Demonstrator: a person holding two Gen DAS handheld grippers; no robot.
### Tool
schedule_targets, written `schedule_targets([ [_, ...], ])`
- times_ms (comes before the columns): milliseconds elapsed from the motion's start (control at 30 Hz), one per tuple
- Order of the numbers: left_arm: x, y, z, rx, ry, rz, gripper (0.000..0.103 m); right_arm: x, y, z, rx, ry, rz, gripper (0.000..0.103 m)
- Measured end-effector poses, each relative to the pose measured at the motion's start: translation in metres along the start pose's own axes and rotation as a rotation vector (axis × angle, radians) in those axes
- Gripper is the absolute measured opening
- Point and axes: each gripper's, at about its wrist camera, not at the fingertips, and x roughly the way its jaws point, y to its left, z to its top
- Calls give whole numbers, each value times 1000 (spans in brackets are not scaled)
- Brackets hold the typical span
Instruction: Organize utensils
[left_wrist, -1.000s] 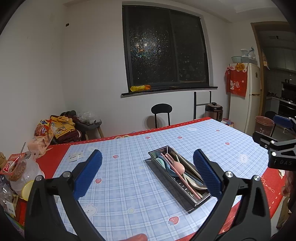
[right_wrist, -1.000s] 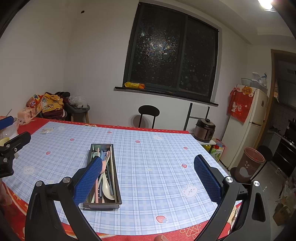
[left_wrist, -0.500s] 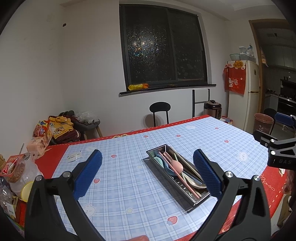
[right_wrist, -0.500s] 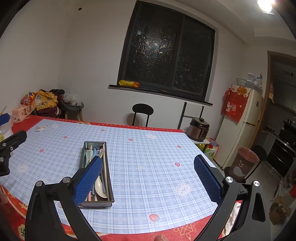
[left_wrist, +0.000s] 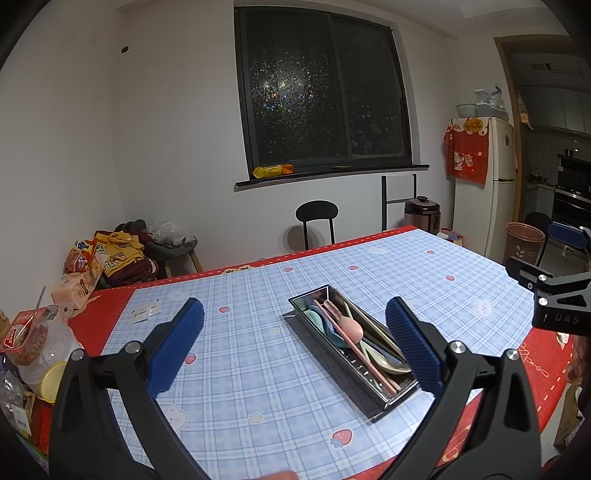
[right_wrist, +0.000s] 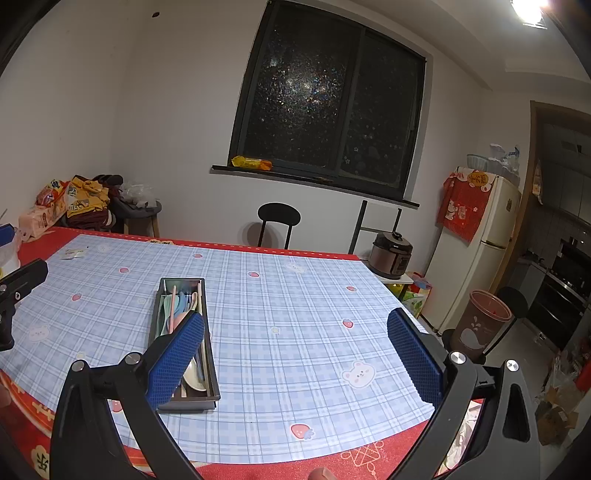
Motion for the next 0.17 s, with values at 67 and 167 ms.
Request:
schedule_targets([
  [67, 0, 0, 0, -5, -3, 2, 97, 0, 0, 0, 1, 0, 2, 97],
  [167, 0, -1, 0, -5, -3, -2, 97, 0, 0, 0, 1, 1, 3, 97],
])
